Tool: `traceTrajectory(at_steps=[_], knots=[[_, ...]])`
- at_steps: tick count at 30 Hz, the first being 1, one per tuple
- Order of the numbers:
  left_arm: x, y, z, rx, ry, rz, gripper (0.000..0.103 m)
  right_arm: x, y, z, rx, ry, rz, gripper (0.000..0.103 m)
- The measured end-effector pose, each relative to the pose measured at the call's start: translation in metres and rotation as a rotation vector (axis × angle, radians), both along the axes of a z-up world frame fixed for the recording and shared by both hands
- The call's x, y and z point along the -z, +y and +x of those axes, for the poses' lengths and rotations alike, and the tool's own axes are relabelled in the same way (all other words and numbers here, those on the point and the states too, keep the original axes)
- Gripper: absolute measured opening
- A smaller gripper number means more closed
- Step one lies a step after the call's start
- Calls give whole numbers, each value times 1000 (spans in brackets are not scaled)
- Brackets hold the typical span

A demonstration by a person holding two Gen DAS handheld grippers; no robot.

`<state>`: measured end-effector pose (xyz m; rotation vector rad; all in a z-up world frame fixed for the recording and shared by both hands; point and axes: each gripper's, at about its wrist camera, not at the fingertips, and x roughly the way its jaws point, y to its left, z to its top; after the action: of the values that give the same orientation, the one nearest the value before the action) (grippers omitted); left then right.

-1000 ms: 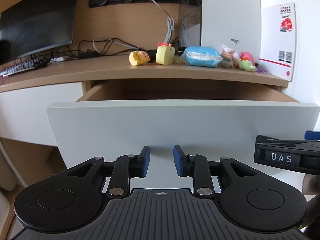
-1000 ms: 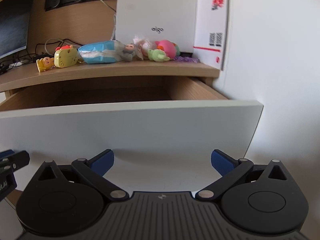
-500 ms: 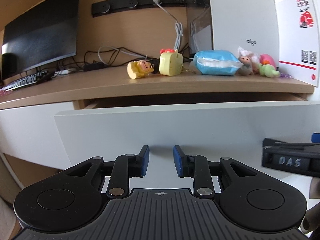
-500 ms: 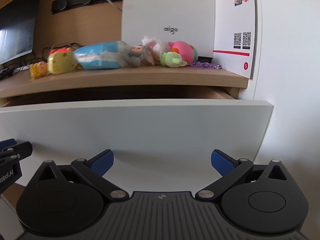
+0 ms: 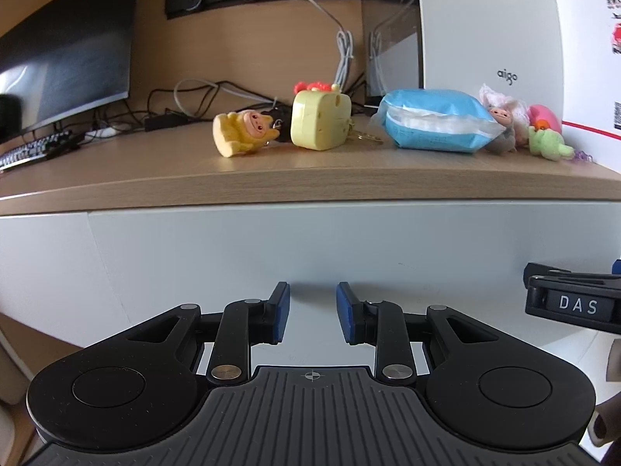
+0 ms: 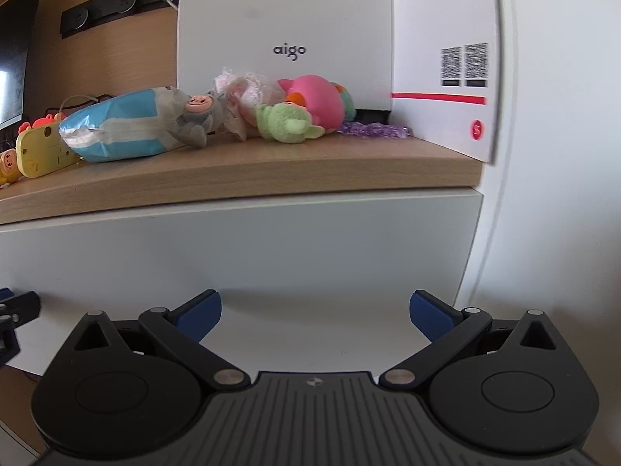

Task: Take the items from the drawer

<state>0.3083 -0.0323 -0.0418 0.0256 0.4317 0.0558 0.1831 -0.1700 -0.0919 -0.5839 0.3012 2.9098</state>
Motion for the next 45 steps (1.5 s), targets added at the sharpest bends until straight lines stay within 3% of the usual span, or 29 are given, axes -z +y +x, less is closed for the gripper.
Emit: traceTrajectory(at_steps=[17, 21, 28, 37, 45], knots=[[7, -7, 4, 12, 63, -51, 32, 3, -8, -9, -48, -21, 46, 103], [-2, -1, -4, -17, 42, -58, 32, -4, -15, 1, -89, -25, 46, 103], [-19, 6, -40, 21, 43, -49, 32, -20, -26, 39, -101, -11, 59, 103], [-35, 21, -108, 79, 86, -30, 32, -35, -37, 114, -24, -30, -1, 103], [-35, 28, -167, 67, 125, -102, 32, -34, -43, 187, -24, -84, 28, 103]])
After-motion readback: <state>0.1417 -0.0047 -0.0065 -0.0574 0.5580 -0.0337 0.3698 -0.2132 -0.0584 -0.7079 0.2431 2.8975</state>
